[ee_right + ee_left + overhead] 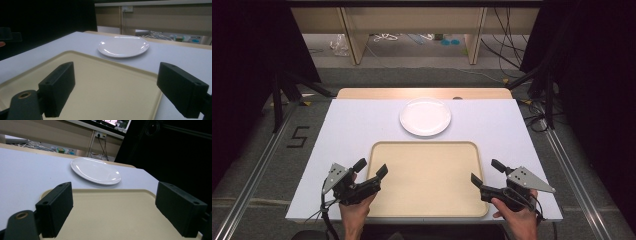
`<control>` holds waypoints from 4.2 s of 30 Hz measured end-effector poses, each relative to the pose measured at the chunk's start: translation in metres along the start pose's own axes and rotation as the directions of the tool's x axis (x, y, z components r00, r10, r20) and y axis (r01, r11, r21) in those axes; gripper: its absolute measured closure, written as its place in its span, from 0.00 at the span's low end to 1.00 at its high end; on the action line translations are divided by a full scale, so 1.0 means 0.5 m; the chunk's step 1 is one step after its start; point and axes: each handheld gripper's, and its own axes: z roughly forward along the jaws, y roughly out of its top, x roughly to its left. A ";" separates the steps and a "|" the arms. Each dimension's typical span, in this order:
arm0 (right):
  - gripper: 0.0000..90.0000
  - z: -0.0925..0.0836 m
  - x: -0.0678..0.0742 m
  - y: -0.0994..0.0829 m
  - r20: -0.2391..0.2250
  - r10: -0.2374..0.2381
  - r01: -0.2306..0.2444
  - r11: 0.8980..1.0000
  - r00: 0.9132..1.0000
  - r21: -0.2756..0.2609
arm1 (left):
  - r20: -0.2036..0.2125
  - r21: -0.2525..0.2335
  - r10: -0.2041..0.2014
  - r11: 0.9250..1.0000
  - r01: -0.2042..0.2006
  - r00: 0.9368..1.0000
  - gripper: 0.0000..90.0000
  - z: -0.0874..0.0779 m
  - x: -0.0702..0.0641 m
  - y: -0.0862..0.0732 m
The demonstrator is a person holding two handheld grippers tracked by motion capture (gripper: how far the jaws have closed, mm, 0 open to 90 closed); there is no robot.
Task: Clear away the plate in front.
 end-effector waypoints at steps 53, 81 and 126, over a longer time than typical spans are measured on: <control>0.21 -0.004 -0.008 0.000 -0.036 0.040 -0.041 0.999 0.999 -0.021 | 0.015 0.111 -0.273 0.956 0.270 0.962 0.17 0.332 0.042 0.062; 0.22 0.001 -0.008 -0.002 -0.071 0.065 -0.069 0.997 0.995 -0.047 | -0.162 0.097 -0.382 0.911 0.400 0.910 0.18 0.463 0.080 0.084; 0.24 -0.004 -0.009 -0.002 -0.093 0.079 -0.081 0.996 0.993 -0.022 | -0.321 0.055 -0.469 0.858 0.510 0.823 0.18 0.527 0.104 0.020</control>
